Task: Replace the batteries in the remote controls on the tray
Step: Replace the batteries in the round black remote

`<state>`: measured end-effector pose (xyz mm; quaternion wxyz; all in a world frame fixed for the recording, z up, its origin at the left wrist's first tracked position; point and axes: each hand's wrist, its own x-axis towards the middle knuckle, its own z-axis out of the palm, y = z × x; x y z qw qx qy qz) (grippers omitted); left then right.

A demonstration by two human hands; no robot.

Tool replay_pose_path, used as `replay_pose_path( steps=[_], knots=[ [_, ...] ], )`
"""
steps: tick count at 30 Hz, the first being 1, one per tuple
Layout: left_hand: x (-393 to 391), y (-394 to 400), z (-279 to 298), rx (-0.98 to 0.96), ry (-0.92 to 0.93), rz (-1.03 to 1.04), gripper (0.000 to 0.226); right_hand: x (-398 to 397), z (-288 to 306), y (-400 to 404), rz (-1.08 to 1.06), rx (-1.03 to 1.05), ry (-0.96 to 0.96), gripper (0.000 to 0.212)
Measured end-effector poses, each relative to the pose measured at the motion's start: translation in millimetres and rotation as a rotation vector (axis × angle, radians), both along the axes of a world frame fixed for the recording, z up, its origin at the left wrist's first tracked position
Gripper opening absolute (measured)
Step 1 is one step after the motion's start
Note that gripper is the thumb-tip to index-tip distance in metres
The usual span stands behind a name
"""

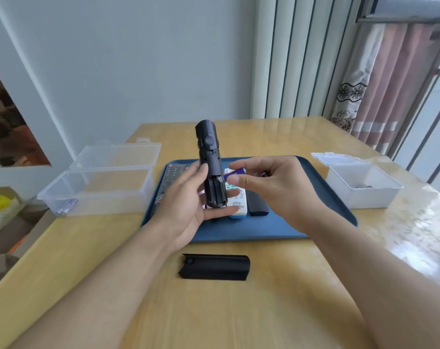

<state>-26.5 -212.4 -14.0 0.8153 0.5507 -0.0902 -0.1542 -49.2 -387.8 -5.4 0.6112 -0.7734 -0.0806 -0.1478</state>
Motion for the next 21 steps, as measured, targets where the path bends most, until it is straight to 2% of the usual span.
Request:
replay_pose_path(
  steps=[4, 9, 13, 17, 21],
  knots=[
    [1.1, -0.4, -3.0, 0.036, -0.026, 0.003, 0.029, -2.5, -0.1, 4.1, 0.004, -0.14, -0.076, 0.023],
    [1.9, 0.5, -8.6, 0.174, -0.102, -0.034, 0.032, -4.1, -1.9, 6.1, -0.05, -0.297, -0.104, 0.018],
    [1.5, -0.2, -7.5, 0.127, -0.071, -0.072, 0.032, -6.8, 0.8, 3.7, -0.052, -0.307, -0.104, 0.015],
    [1.0, -0.5, -7.6, 0.104, -0.052, -0.098, 0.033, -6.3, -2.3, 7.6, -0.052, -0.379, -0.11, 0.021],
    [0.5, -1.8, -7.4, 0.104, -0.056, -0.102, 0.028, -1.6, -6.7, 7.8, -0.116, -0.367, -0.091, 0.033]
  ],
)
